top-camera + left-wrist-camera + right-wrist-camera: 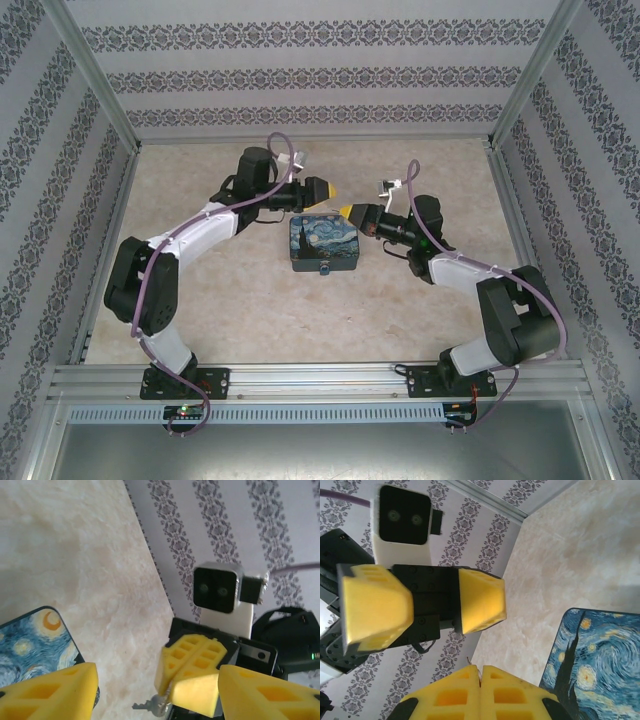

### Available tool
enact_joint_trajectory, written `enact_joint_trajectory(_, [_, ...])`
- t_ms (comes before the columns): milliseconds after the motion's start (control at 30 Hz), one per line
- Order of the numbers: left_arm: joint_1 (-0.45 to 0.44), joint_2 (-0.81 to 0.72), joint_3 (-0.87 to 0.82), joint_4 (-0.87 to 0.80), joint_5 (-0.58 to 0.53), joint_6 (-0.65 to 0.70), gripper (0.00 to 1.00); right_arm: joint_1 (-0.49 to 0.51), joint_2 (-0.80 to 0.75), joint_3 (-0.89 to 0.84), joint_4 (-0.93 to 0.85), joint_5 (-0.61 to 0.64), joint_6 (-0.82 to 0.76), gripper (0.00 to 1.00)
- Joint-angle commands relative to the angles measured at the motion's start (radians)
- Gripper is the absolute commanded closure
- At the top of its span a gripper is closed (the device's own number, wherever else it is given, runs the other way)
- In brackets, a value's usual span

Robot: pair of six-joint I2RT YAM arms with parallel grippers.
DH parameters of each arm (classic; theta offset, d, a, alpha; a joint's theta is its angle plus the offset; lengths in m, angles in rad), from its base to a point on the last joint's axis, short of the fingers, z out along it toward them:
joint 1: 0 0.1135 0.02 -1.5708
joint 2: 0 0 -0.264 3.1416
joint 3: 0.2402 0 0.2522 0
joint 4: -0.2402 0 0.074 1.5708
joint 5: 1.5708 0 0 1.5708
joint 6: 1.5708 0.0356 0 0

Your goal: Unlock the padlock with the key

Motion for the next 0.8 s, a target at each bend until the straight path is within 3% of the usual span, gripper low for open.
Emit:
enact_joint_trajectory(0, [0.011,-0.054,-0.05,0.205,-0.05,-0.199,0.33,0.015,-0.039,-0.015,0.038,0.023,-0.009,1.0])
enact_joint_trajectory(400, [0.011,-0.079,-0.219,0.394,-0.171,-0.584,0.3,0.068,-0.12,-0.013,-0.139,0.126,-0.181,1.0])
enact_joint_trajectory(567, [0.009,-0.075,-0.261,0.423,-0.208,-0.735,0.31,0.153,-0.202,0.01,-0.347,0.322,-0.418,1.0])
enact_joint_trajectory(767, [-0.026,-0.072,-0.255,0.348,-0.222,-0.815,0.38,0.246,-0.244,0.031,-0.418,0.534,-0.588,1.0])
